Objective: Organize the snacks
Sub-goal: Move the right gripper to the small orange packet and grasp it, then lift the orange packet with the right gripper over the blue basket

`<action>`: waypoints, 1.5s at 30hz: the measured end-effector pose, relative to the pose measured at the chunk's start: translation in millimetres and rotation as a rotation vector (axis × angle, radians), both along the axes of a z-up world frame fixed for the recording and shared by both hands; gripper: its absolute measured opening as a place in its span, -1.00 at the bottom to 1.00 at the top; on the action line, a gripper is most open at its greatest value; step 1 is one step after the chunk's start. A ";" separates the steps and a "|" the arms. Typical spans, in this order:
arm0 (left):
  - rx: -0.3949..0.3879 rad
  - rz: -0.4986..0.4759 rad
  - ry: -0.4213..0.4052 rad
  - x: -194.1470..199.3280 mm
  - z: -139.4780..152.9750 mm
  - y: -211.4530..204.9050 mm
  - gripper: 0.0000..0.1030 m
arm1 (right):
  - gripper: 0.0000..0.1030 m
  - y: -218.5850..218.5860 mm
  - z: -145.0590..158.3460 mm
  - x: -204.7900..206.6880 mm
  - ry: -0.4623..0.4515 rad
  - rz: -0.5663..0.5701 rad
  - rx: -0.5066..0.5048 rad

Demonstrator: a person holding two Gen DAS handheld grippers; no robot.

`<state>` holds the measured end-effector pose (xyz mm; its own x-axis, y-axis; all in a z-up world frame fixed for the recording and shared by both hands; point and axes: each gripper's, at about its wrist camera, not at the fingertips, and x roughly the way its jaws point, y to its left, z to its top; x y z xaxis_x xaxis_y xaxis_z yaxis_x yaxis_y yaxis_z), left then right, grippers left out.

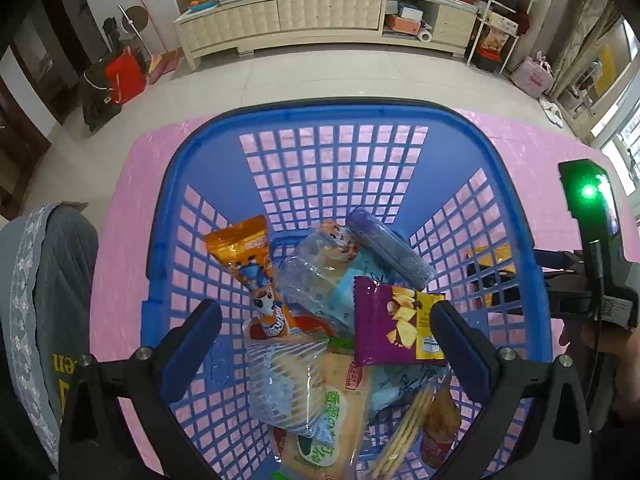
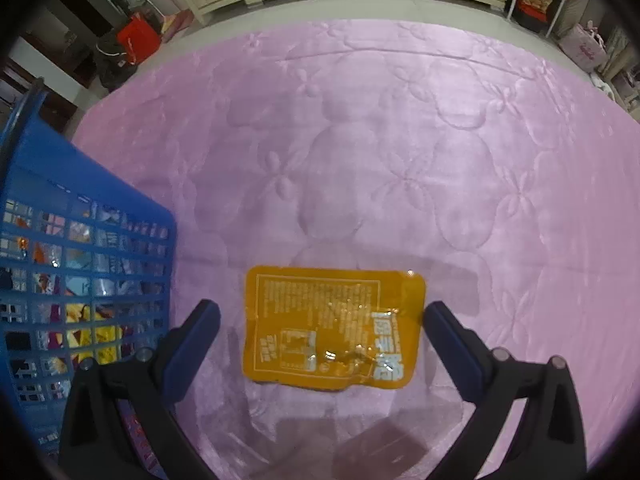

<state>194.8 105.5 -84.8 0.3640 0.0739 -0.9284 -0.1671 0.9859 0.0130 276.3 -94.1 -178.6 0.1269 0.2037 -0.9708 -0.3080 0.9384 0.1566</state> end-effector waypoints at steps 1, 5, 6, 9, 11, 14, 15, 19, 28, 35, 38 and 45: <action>0.001 0.000 0.001 -0.8 0.0 0.3 1.00 | 1.00 3.2 -0.8 -1.7 -0.004 0.009 -0.023; 0.015 -0.009 0.002 -8.7 -0.2 1.1 1.00 | 0.98 21.8 -4.3 -15.1 -0.056 0.079 -0.132; 0.012 -0.012 0.001 -9.3 0.0 1.1 1.00 | 0.91 22.8 -2.5 -18.3 -0.064 0.082 -0.125; 0.007 -0.019 -0.006 -12.4 0.0 -1.3 1.00 | 0.47 21.1 7.0 -22.9 -0.074 0.083 -0.124; -0.001 -0.015 -0.007 -12.3 -0.7 -2.3 1.00 | 0.35 18.4 10.4 -22.7 -0.062 0.086 -0.107; -0.039 -0.008 -0.008 -11.2 -1.1 -1.5 1.00 | 0.31 20.1 13.0 -25.1 -0.071 0.121 -0.112; -0.035 -0.010 -0.010 -11.4 -1.1 -2.1 1.00 | 0.29 21.8 13.3 -29.3 -0.083 0.148 -0.119; -0.049 -0.010 -0.014 -11.4 -0.5 -3.1 1.00 | -0.16 43.0 13.6 -45.9 -0.105 0.214 -0.108; -0.060 -0.010 -0.018 -13.0 2.3 -0.5 1.00 | -0.33 25.0 12.6 -38.1 -0.088 0.184 -0.044; -0.064 -0.011 -0.040 -20.3 8.3 -1.2 1.00 | -0.35 -1.3 20.5 -44.7 -0.084 0.151 0.018; -0.051 -0.019 -0.065 -27.8 18.7 -3.8 1.00 | -0.45 -12.9 34.6 -47.9 -0.095 0.137 0.037; -0.026 -0.008 -0.111 -56.4 46.8 -4.1 1.00 | -0.56 -33.5 95.7 -67.7 -0.179 0.146 0.084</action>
<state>138.4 101.4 -38.0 0.4655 0.0465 -0.8838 -0.1581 0.9869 -0.0313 208.6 -127.6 -82.9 0.2583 0.3117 -0.9144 -0.4694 0.8678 0.1632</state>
